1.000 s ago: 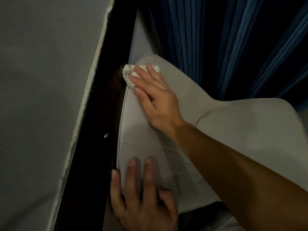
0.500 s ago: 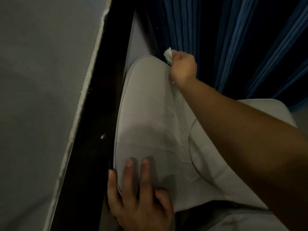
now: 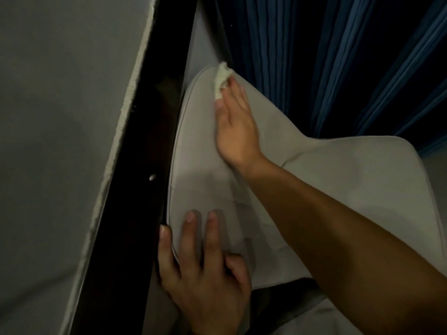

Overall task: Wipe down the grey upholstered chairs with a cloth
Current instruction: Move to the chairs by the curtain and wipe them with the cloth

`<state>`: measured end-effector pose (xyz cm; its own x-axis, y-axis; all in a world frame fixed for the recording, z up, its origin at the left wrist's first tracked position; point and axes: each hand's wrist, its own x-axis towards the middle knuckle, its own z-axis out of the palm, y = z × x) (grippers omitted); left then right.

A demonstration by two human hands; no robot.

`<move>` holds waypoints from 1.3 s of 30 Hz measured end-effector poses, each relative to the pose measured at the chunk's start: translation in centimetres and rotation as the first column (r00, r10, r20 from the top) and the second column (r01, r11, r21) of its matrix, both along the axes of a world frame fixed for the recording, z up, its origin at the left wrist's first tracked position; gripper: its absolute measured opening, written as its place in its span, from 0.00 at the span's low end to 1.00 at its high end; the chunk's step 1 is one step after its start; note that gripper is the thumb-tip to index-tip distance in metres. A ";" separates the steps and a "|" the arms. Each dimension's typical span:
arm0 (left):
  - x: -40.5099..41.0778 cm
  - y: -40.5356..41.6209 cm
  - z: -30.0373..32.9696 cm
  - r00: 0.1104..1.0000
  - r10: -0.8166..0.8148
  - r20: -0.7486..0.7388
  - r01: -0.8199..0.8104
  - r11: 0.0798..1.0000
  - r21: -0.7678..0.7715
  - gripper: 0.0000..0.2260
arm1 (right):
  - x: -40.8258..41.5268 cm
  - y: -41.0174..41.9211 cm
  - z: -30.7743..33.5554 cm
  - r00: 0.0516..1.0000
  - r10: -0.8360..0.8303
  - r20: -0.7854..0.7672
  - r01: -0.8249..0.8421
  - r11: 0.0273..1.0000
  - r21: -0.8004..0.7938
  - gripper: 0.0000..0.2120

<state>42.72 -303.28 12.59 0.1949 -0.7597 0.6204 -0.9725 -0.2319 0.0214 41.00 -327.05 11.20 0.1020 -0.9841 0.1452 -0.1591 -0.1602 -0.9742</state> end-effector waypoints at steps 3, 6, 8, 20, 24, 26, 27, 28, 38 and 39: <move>0.0 0.0 0.0 1.000 0.001 0.008 -0.001 1.000 -0.011 0.21 | -1.0 -0.2 -2.2 0.997 -0.071 0.039 0.061 0.977 0.204 0.22; -0.1 -0.1 -0.1 1.000 0.003 0.019 -0.003 1.000 -0.018 0.21 | -1.1 0.2 -4.4 0.962 -0.222 0.161 0.124 0.876 0.465 0.23; -0.2 0.0 0.0 1.000 -0.004 0.019 0.005 1.000 -0.016 0.21 | -1.8 0.6 -6.4 0.828 -0.494 0.266 0.205 0.709 0.675 0.22; 0.1 0.0 -0.3 0.998 0.004 0.063 -0.004 1.000 -0.012 0.21 | -2.0 8.3 -7.0 0.998 -0.010 0.057 -0.002 0.979 0.204 0.24; 0.2 -0.1 -0.4 0.997 0.010 0.073 -0.008 1.000 -0.025 0.21 | -2.9 6.2 -10.5 0.998 -0.033 -0.061 0.053 0.932 0.358 0.23; 0.2 -0.1 -0.5 0.997 0.011 0.072 -0.009 0.999 -0.030 0.21 | -4.2 5.3 -13.0 0.999 0.006 -0.051 0.025 0.817 0.576 0.23; 0.1 0.0 -0.5 0.998 0.010 0.064 -0.008 0.999 -0.033 0.21 | -5.2 5.2 -14.2 0.997 0.048 -0.054 0.003 0.723 0.691 0.22; 0.1 0.0 -0.5 0.998 0.006 0.055 -0.004 0.999 -0.036 0.21 | -6.2 5.5 -15.3 0.997 0.056 -0.055 0.009 0.610 0.792 0.21; 0.3 -0.5 -0.4 0.999 0.004 0.053 -0.002 0.999 -0.037 0.21 | -6.3 5.7 -7.0 0.853 -0.339 0.396 -0.036 0.719 0.694 0.13; 0.3 -0.5 -0.3 0.998 0.008 0.058 -0.006 1.000 -0.028 0.21 | -5.6 4.8 -5.3 0.884 -0.250 0.395 -0.024 0.820 0.572 0.14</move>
<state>43.00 -303.80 12.26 0.1632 -0.7404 0.6520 -0.9706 -0.2389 -0.0284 35.39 -322.27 5.85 0.0455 -0.9070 -0.4187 0.3180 0.4105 -0.8546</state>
